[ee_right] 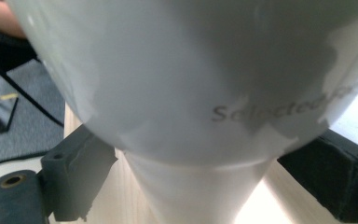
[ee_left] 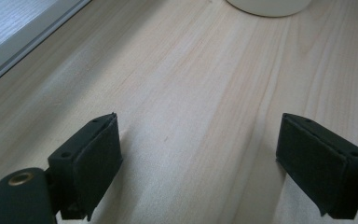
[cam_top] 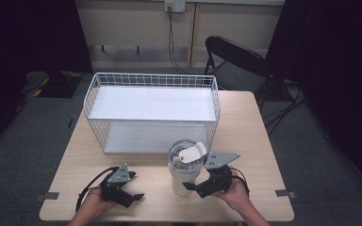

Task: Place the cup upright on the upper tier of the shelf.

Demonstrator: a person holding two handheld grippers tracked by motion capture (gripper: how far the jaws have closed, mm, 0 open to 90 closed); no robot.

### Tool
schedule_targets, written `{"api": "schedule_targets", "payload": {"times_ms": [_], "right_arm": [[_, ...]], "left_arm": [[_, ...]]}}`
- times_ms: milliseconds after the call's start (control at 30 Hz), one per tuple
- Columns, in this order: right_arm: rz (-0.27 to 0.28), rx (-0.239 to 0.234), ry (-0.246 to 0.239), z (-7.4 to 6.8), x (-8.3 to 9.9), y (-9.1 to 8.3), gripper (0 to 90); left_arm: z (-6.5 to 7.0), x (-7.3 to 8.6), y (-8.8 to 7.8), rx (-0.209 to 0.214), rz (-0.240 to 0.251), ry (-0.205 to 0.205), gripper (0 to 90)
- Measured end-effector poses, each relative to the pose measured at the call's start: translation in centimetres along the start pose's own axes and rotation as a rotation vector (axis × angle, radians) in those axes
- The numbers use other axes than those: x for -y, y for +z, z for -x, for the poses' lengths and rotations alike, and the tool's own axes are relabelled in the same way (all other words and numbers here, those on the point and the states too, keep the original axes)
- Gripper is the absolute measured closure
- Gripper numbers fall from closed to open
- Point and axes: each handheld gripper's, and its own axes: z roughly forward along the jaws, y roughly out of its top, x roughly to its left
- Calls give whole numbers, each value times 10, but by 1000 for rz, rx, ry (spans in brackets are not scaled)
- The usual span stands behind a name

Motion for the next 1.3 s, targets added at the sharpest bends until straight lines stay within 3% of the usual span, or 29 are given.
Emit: {"api": "schedule_targets", "payload": {"times_ms": [167,467,833,967,1300], "right_arm": [[82,-3,17,0,7,6,87],[143,-17,-1,3,12,11,84],[143,-29,-40,6,10,16,80],[118,-50,-15,8,10,17,71],[174,-56,0,9,15,25,66]], "left_arm": [[0,0,0,0,0,0,132],[0,0,0,-1,0,-1,133],[0,0,0,-4,0,-2,133],[0,0,0,-4,0,-2,133],[0,0,0,-4,0,-2,134]]}}
